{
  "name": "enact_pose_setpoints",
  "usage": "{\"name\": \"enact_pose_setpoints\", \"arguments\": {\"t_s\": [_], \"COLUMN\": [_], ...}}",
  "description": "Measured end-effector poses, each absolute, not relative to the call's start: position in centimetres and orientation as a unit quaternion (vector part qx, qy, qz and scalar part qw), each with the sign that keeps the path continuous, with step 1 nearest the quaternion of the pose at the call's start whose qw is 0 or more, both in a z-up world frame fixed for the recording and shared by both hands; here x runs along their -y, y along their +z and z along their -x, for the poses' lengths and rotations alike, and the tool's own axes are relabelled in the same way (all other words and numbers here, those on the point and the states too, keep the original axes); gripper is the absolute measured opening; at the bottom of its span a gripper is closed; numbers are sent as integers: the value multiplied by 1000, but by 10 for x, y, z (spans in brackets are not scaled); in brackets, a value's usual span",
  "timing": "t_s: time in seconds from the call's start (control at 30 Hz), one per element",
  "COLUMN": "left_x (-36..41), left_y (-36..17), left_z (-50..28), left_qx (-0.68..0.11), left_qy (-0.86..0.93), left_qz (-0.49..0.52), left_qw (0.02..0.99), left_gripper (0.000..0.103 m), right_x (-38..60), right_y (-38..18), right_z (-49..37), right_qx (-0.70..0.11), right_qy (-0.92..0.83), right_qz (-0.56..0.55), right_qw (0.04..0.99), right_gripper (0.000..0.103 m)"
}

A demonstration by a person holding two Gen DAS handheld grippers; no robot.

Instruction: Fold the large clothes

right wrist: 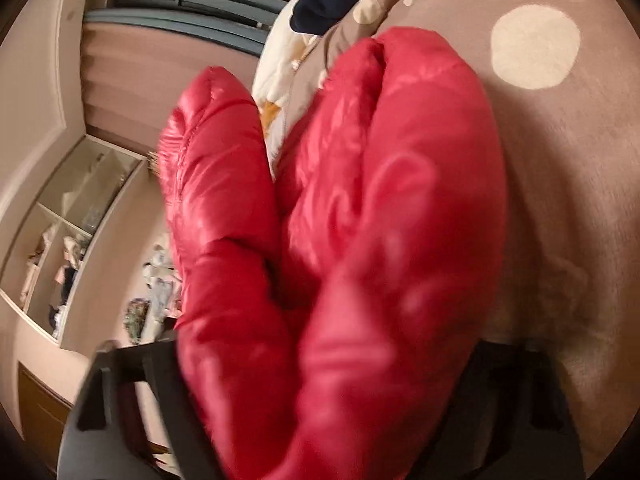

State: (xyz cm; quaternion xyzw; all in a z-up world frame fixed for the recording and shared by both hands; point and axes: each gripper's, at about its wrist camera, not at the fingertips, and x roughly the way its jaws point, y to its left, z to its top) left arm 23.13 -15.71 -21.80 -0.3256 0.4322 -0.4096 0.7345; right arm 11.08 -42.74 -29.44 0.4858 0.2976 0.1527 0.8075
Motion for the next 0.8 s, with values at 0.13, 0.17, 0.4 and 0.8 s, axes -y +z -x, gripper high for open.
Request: {"name": "enact_pose_setpoints", "arguments": {"t_s": [0.13, 0.17, 0.4, 0.8], "left_x": [177, 182, 194, 201], "left_y": [-213, -211, -182, -55], "left_z": [-230, -227, -226, -152], "left_qx": [-428, -428, -413, -259], "left_qy": [-399, -400, -399, -399], "left_qz": [305, 302, 306, 242], "left_qw": [752, 753, 759, 846], "left_gripper": [91, 91, 90, 88], "right_x": [435, 435, 424, 396], "right_y": [-306, -306, -277, -172], "right_z": [-105, -104, -91, -71], "right_qx": [-278, -274, -263, -178], "right_qy": [160, 164, 203, 275], "right_qz": [-511, -514, -496, -417], "right_qw": [797, 796, 802, 847], "right_gripper": [48, 46, 46, 46]}}
